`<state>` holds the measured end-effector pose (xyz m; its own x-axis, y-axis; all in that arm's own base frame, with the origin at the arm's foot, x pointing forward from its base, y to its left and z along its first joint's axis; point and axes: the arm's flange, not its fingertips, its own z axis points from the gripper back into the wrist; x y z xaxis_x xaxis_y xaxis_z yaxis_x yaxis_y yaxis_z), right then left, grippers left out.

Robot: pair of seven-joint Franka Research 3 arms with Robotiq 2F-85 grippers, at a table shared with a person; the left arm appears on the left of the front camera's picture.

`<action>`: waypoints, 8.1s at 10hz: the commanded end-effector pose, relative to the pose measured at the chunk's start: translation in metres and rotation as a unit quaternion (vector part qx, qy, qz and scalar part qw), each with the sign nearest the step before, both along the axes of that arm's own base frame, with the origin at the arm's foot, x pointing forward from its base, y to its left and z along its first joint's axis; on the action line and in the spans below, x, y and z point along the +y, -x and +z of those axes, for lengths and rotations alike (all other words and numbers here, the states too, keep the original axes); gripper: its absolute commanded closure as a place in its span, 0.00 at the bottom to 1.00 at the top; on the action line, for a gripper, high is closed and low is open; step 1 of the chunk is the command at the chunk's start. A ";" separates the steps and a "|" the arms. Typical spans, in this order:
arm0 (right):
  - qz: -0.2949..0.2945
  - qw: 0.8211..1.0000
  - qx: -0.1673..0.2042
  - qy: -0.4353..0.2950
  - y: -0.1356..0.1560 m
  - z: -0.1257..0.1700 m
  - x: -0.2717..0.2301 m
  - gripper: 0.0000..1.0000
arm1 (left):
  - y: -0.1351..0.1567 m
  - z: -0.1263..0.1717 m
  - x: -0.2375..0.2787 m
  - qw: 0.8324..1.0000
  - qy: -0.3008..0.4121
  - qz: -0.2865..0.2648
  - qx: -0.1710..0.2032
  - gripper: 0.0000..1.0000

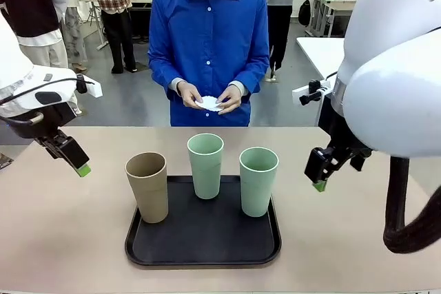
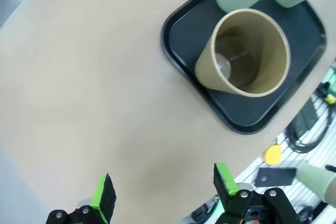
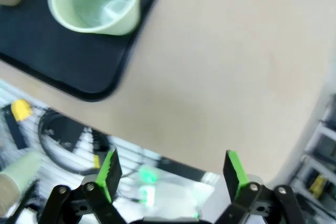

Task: Place coasters on the table and set cups on them.
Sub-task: Pick up one Reusable plastic cup and place it on a coaster set by the human.

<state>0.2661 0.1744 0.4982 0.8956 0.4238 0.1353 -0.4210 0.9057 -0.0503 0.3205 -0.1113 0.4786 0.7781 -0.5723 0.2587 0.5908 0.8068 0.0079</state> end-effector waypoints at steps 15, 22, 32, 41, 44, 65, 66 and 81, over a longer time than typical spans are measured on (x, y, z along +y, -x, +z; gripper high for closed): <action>-0.262 0.780 0.136 -0.552 0.035 -0.013 -0.331 0.00 | -0.033 0.000 0.282 0.842 0.483 0.196 0.137 0.00; -0.274 0.771 0.132 -0.559 0.035 -0.014 -0.330 0.00 | -0.033 -0.001 0.282 0.839 0.488 0.202 0.132 0.00; -0.274 0.771 0.132 -0.559 0.035 -0.014 -0.330 0.00 | -0.033 -0.001 0.282 0.839 0.488 0.202 0.132 0.00; -0.274 0.771 0.132 -0.559 0.035 -0.014 -0.330 0.00 | -0.033 -0.001 0.282 0.839 0.488 0.202 0.132 0.00; -0.274 0.771 0.132 -0.559 0.035 -0.014 -0.330 0.00 | -0.033 -0.001 0.282 0.839 0.488 0.202 0.132 0.00; -0.274 0.771 0.132 -0.559 0.035 -0.014 -0.330 0.00 | -0.044 0.049 0.098 0.952 0.158 -0.226 -0.131 0.00; -0.274 0.771 0.132 -0.559 0.035 -0.014 -0.330 0.00 | -0.042 0.038 0.079 0.951 0.132 -0.249 -0.126 0.00; -0.274 0.771 0.132 -0.559 0.035 -0.014 -0.330 0.00 | -0.078 -0.097 0.080 0.776 0.346 -0.490 -0.196 0.00</action>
